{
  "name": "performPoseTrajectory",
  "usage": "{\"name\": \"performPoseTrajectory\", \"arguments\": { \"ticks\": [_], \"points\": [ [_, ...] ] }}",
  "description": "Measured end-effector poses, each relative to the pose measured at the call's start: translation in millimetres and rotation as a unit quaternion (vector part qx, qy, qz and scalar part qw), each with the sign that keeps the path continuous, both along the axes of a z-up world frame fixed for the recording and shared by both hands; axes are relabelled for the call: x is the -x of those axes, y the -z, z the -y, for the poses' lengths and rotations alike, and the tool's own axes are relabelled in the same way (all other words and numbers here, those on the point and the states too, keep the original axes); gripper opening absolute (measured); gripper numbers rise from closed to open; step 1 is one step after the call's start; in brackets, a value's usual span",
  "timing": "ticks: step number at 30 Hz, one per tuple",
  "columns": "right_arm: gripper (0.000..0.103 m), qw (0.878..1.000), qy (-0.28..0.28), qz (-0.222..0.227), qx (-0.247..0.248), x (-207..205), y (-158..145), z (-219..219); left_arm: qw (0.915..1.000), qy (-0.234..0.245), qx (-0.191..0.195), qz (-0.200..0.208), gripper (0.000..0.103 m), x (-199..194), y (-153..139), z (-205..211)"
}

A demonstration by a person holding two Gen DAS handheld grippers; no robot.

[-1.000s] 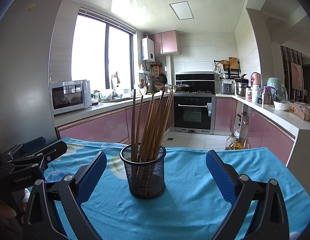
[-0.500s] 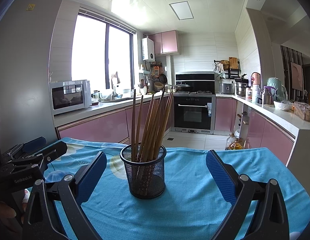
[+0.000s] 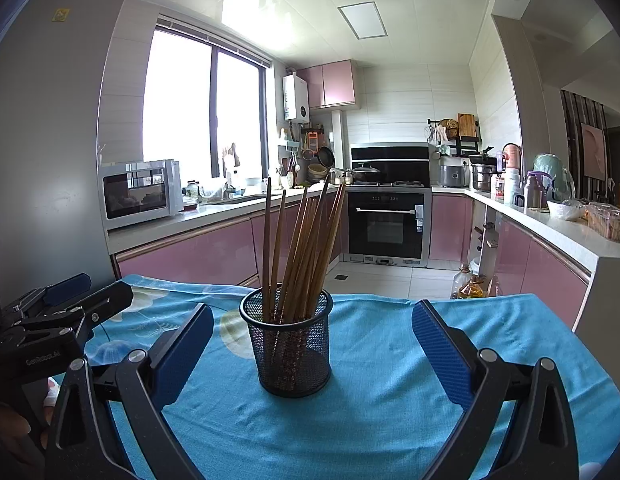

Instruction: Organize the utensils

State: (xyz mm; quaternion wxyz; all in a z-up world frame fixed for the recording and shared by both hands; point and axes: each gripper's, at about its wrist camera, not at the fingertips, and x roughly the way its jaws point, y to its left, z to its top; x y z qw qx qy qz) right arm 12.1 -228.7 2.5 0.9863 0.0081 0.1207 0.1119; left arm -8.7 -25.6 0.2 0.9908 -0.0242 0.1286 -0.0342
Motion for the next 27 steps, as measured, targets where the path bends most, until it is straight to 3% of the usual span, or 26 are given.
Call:
{"name": "performPoseTrajectory", "arguments": {
  "ticks": [20,24,27],
  "points": [
    [0.096,1.0,-0.001,-0.005,0.0,-1,1,1,0.9999,-0.007,-0.001,-0.011,0.098,-4,-2,-4],
    [0.096,0.999,0.002,-0.033,0.003,-9,7,13,0.9992,-0.006,0.002,-0.039,0.098,-13,2,-5],
    [0.096,0.996,0.027,-0.079,0.018,-24,18,35,0.9974,-0.011,-0.001,-0.072,0.098,-23,9,-14]
  ]
}}
